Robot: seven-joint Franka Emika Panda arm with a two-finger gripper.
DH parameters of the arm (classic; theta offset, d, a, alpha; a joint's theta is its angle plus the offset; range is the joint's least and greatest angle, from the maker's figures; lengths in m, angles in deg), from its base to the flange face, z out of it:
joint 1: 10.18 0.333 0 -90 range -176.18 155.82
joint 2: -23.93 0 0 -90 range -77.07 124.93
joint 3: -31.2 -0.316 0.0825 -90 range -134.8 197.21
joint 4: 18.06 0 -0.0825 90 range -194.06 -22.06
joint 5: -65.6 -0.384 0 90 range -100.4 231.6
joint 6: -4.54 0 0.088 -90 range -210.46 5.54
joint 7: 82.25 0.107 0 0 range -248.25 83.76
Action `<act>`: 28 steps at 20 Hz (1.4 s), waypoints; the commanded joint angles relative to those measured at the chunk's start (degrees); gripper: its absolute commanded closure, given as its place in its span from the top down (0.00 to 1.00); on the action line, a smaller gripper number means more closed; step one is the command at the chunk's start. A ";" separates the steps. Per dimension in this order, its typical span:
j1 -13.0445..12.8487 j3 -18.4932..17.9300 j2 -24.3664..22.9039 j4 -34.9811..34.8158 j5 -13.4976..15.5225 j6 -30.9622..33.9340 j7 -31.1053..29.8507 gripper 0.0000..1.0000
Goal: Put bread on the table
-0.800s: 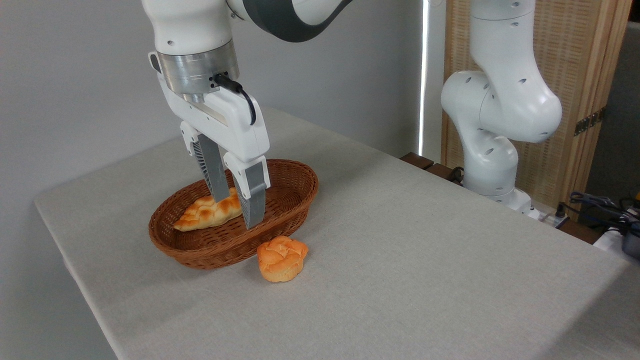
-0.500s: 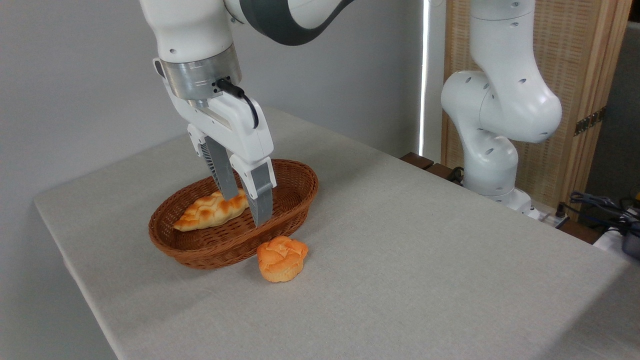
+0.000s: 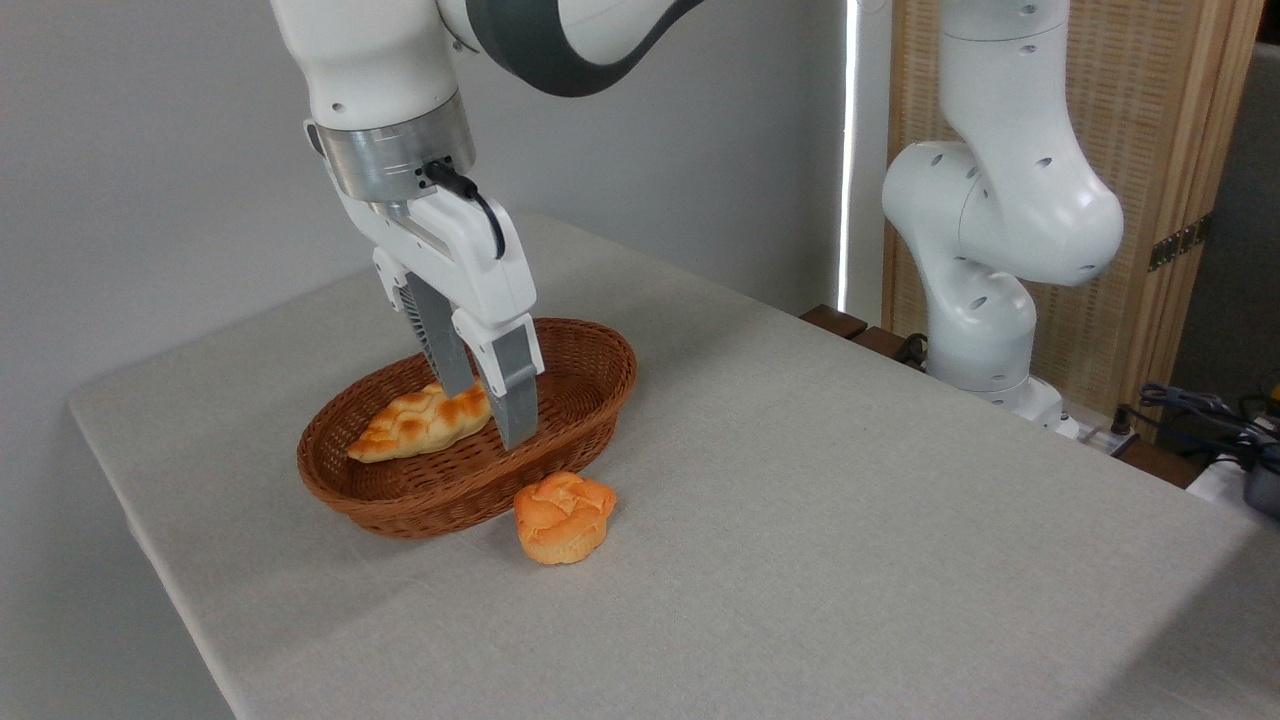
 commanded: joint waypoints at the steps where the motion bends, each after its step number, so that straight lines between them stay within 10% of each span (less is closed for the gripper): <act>1: -0.51 1.04 -0.13 -2.43 2.55 -3.28 -0.35 1.00; 28: -1.56 12.02 6.98 -8.68 14.07 -13.65 -0.69 1.00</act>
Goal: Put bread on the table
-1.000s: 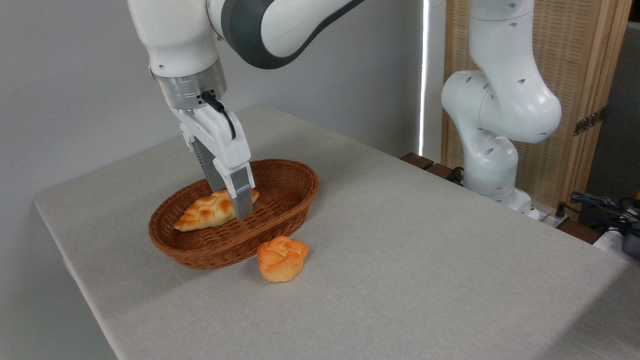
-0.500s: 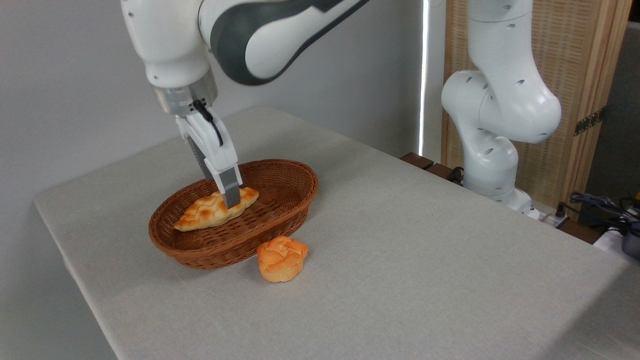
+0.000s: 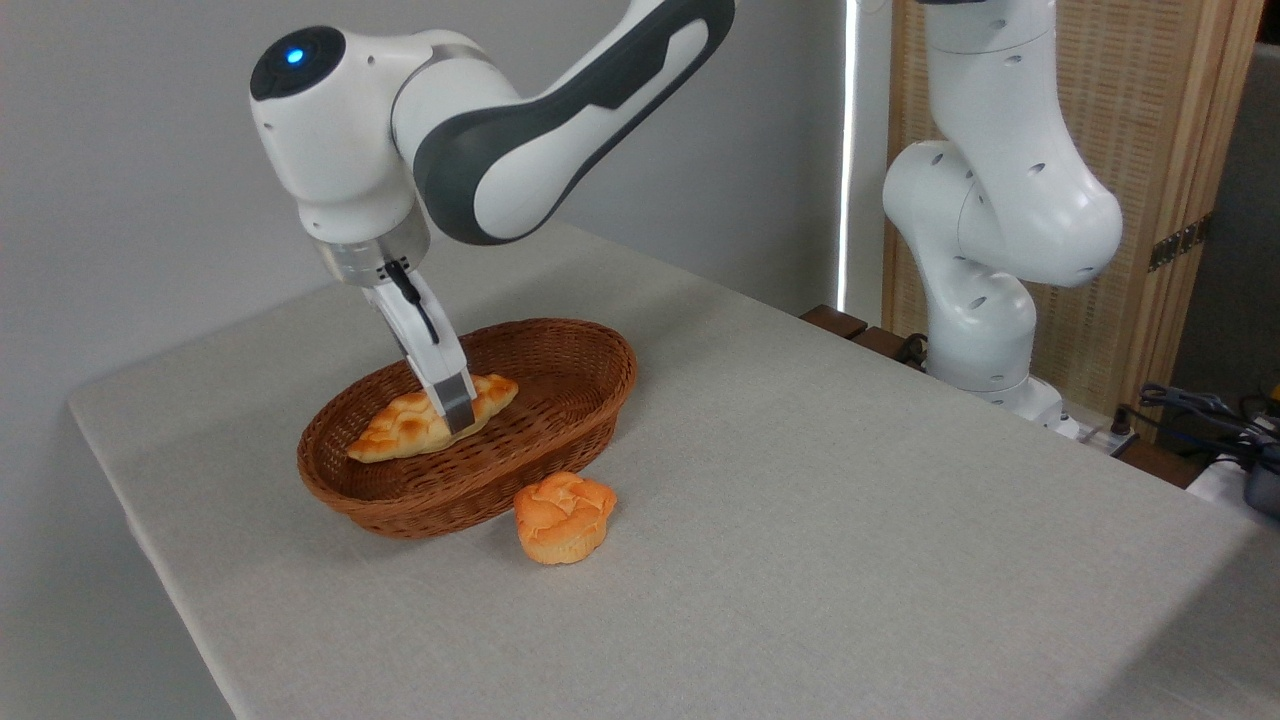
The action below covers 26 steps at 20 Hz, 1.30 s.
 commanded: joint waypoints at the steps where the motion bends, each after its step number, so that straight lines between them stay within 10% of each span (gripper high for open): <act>1: -0.24 0.59 1.70 -0.07 1.32 -2.63 -0.69 1.00; 18: -1.12 1.64 4.51 0.10 1.58 -5.28 -0.61 0.99; 23: -2.17 1.73 4.95 0.19 -3.69 -5.28 -0.96 0.44; 26: -2.17 1.73 5.04 0.37 -3.61 -5.28 -0.96 0.38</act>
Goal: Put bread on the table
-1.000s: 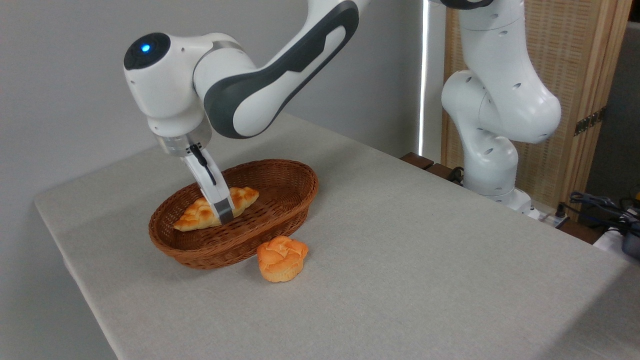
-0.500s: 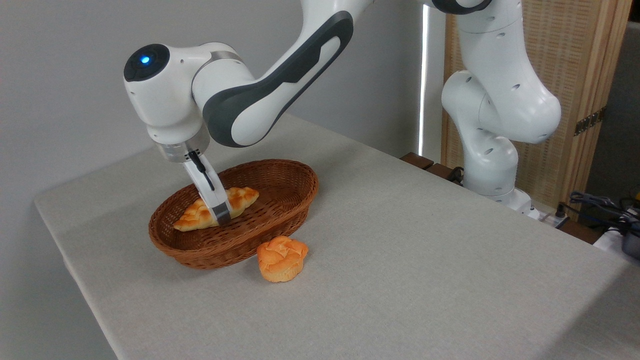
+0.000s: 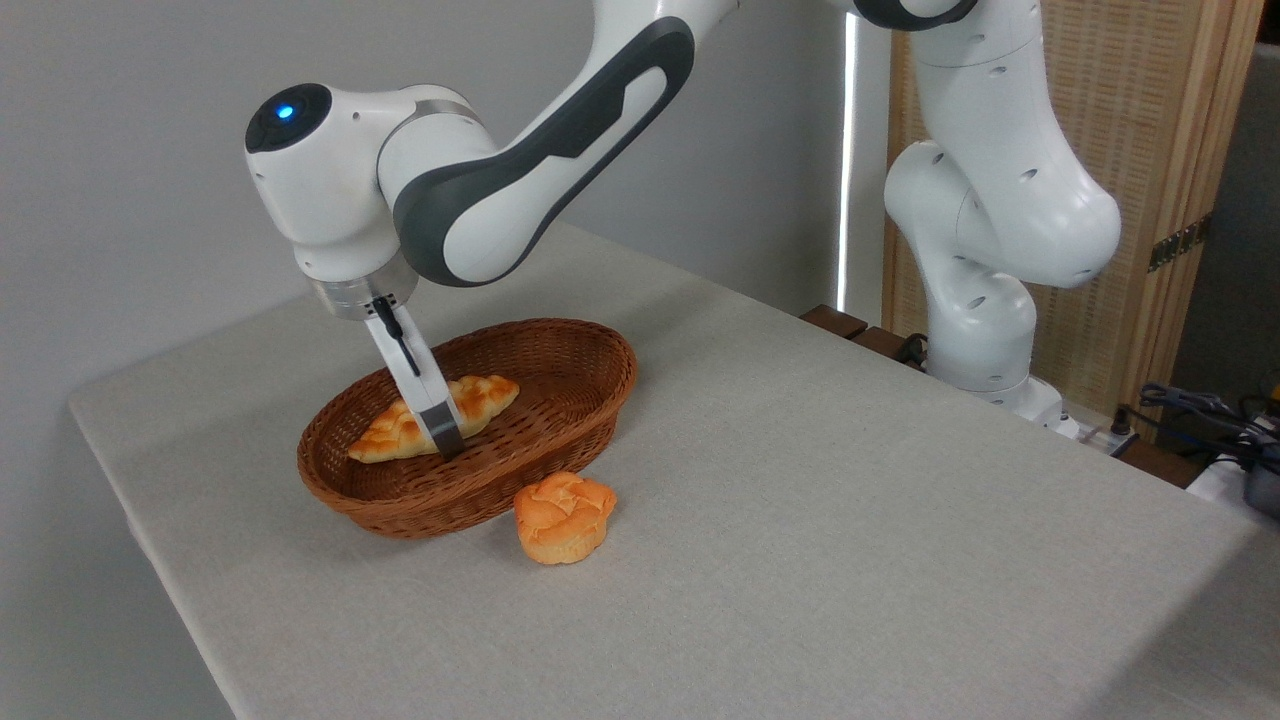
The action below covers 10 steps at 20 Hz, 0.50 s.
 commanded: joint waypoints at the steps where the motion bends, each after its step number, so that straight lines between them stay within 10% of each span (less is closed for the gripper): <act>1: -0.21 -0.01 0.56 0.36 -0.91 -0.88 -0.98 0.39; 10: -0.04 -0.10 -1.37 1.15 -0.73 -0.44 -1.24 0.40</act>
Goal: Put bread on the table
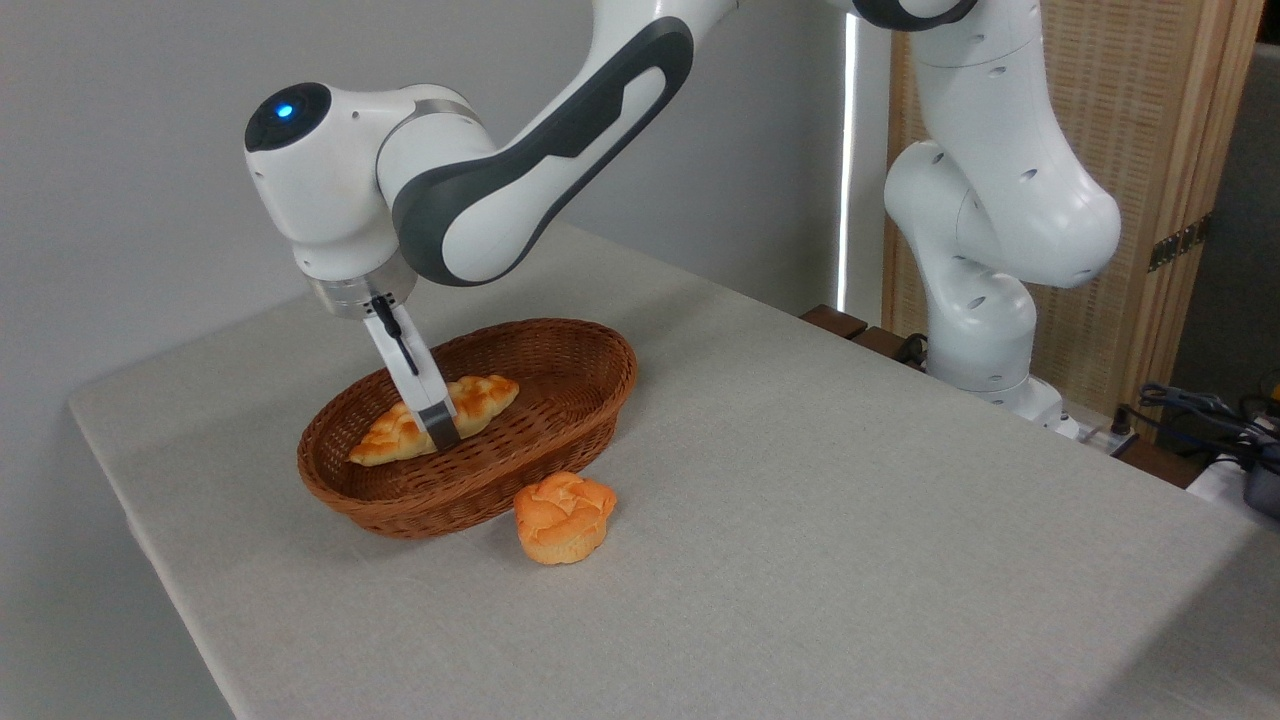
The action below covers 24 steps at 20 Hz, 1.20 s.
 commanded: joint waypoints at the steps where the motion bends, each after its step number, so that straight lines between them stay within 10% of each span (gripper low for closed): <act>1: -0.01 -0.46 -1.85 1.21 -0.73 -0.06 -1.15 0.40; 9: 0.60 -1.16 -4.66 1.21 -0.73 0.30 -1.33 0.44; 19: 0.51 -13.19 -12.75 1.04 -1.17 7.76 -0.27 0.46; 24: 0.51 -19.79 -13.28 0.25 -4.24 10.05 0.69 0.63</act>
